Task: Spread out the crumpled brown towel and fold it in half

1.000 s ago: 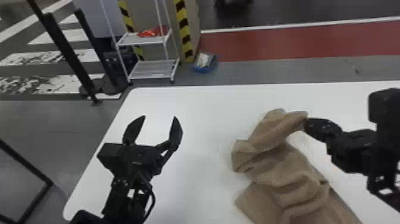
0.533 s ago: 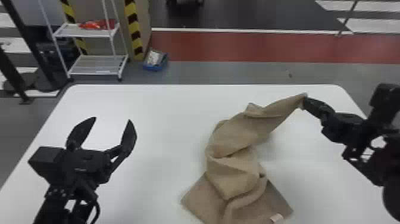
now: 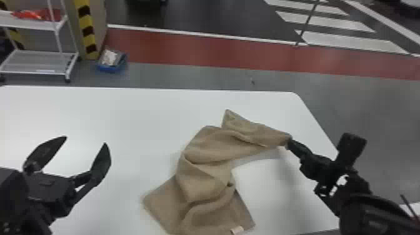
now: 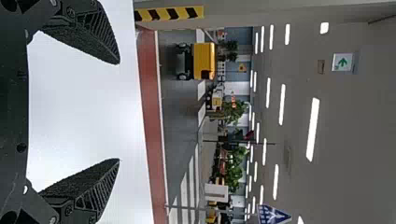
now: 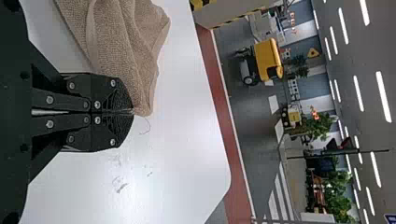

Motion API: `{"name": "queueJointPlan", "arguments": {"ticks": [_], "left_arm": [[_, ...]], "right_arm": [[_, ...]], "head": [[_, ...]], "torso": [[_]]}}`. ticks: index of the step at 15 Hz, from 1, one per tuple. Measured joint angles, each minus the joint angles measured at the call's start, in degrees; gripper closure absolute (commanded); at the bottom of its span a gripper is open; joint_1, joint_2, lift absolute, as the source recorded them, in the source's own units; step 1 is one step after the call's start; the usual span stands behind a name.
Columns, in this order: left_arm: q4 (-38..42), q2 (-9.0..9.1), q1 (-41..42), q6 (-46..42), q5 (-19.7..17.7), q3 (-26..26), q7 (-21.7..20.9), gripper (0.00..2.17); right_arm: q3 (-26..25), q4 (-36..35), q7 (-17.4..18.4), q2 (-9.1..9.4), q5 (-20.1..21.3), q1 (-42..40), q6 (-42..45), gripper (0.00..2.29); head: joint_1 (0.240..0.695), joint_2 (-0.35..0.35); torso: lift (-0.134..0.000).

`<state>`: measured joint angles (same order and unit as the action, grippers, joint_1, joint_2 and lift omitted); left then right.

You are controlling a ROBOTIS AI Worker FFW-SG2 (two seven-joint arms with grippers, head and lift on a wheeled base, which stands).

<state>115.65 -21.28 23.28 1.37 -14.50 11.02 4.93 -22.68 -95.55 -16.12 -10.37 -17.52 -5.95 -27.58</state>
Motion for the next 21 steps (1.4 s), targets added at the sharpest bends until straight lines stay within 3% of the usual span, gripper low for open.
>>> {"name": "queueJointPlan", "arguments": {"ticks": [5, 8, 12, 16, 20, 21], "left_arm": [[4.31, -0.66, 0.83, 10.27, 0.03, -0.56, -3.68, 0.22], [6.05, -0.68, 1.04, 18.62, -0.06, -1.2, -7.84, 0.33], [6.52, 0.24, 0.36, 28.72, -2.58, -1.21, -13.36, 0.33], [3.95, 1.61, -1.17, 26.79, -5.27, 0.35, -14.66, 0.33], [-0.63, 2.32, -3.9, 23.32, -5.51, 3.97, -14.85, 0.35], [-1.26, 2.37, -4.35, 23.32, -5.38, 4.72, -14.84, 0.45]], "right_arm": [[-3.59, 1.01, -0.45, -1.32, 0.51, -0.14, 0.2, 1.68], [-3.43, 1.29, -0.71, -1.65, 0.84, -0.06, 0.2, 1.68], [-2.52, 0.52, -0.84, -1.21, 0.8, -0.44, 0.23, 1.68], [-1.68, -0.68, -1.45, -0.97, 0.83, -1.21, 0.22, 1.68], [-1.23, -1.63, -2.13, -0.83, 0.57, -1.94, 0.83, 1.68], [-1.36, -1.65, -2.17, -0.8, 0.46, -1.95, 0.88, 1.68]], "head": [[0.695, -0.341], [0.695, -0.35], [0.695, -0.35], [0.695, -0.35], [0.695, -0.35], [0.695, -0.35]], "torso": [[-0.12], [-0.12], [-0.12], [-0.12], [-0.12], [-0.12]]}}
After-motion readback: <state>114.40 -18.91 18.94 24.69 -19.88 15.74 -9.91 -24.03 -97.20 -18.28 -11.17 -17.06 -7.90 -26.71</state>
